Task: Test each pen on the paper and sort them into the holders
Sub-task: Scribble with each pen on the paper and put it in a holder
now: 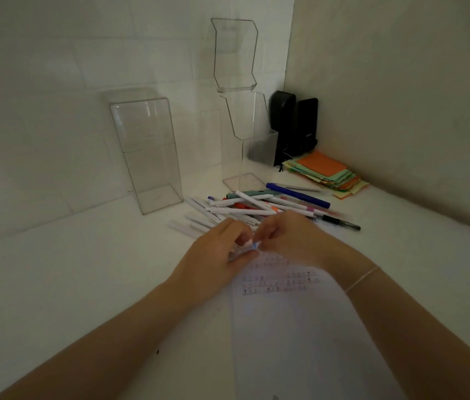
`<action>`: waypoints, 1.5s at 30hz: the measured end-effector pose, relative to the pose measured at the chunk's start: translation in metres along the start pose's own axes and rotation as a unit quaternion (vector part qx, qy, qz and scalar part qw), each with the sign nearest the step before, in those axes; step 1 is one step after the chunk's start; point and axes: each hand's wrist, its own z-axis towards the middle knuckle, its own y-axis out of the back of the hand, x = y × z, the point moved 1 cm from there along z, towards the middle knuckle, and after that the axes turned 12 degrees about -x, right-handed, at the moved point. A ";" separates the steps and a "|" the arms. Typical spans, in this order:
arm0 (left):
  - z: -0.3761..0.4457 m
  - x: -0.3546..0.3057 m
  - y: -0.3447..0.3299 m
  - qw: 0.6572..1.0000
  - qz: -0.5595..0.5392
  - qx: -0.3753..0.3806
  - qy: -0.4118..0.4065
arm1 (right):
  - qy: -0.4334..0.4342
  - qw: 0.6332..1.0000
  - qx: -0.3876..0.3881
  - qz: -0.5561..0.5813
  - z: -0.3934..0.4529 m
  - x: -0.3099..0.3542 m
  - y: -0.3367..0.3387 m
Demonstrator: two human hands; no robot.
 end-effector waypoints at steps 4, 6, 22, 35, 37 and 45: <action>0.000 -0.001 0.007 0.989 -0.106 -0.013 0.098 | -0.096 0.935 -0.097 0.328 -0.001 -0.003 0.029; 0.002 -0.009 0.010 0.955 -0.239 -0.011 0.178 | -0.129 0.823 -0.131 0.537 -0.001 -0.001 0.029; -0.005 -0.020 0.001 0.925 -0.330 0.059 0.179 | -0.152 0.621 -0.110 0.761 0.000 0.023 0.013; 0.001 -0.008 0.007 0.982 -0.153 0.105 0.011 | -0.206 0.887 -0.153 0.384 -0.029 0.012 0.019; 0.003 0.003 0.009 0.986 -0.100 0.123 -0.055 | -0.210 0.876 -0.107 0.421 -0.039 0.012 0.020; -0.005 0.017 0.010 0.965 0.070 0.238 -0.090 | -0.213 0.875 -0.150 0.409 -0.050 0.011 -0.018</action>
